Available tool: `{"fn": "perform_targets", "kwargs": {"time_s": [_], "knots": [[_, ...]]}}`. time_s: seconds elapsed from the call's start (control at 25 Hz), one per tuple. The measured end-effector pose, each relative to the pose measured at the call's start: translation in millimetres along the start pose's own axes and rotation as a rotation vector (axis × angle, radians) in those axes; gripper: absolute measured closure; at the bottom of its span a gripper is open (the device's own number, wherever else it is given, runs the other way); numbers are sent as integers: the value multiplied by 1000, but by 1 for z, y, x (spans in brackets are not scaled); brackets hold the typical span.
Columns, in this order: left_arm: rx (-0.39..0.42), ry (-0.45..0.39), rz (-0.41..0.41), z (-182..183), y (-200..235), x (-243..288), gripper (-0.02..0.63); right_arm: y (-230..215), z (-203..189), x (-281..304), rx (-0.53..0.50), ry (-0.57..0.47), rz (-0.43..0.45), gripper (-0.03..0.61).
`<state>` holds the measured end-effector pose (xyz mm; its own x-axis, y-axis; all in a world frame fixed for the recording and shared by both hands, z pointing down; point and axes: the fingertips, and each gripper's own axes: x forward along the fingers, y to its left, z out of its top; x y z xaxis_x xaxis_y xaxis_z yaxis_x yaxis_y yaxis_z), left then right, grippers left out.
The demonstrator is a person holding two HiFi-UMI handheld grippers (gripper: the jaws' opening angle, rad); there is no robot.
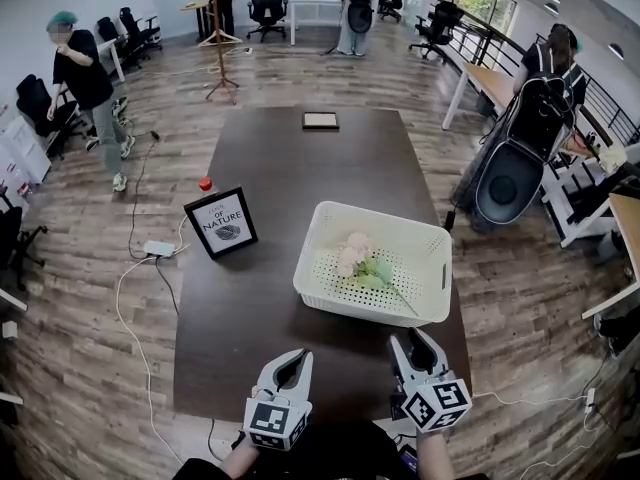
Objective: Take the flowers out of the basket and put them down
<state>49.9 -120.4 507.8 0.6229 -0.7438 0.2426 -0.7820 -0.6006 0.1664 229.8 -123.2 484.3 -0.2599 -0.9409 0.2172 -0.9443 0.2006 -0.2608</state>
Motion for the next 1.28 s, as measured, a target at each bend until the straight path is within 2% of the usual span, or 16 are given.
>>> {"fn": "perform_targets", "kwargs": {"time_s": [0.24,0.48,0.64,0.76,1.28], "knots": [[-8,1,17,2,4,5,604,-4,22,18,-85,60,94,387],[-11,-8,43,5,4,10,604,-27,39,38,-69,123,121,339],[-13,-9,63,6,8,10,604,-39,48,53,-122,154,107,333],[-15,-5,71,5,10,11,606,-40,50,66,-163,186,128,319],[-12,9,63,3,9,21,604,-45,48,112,-234,260,170,316]]}}
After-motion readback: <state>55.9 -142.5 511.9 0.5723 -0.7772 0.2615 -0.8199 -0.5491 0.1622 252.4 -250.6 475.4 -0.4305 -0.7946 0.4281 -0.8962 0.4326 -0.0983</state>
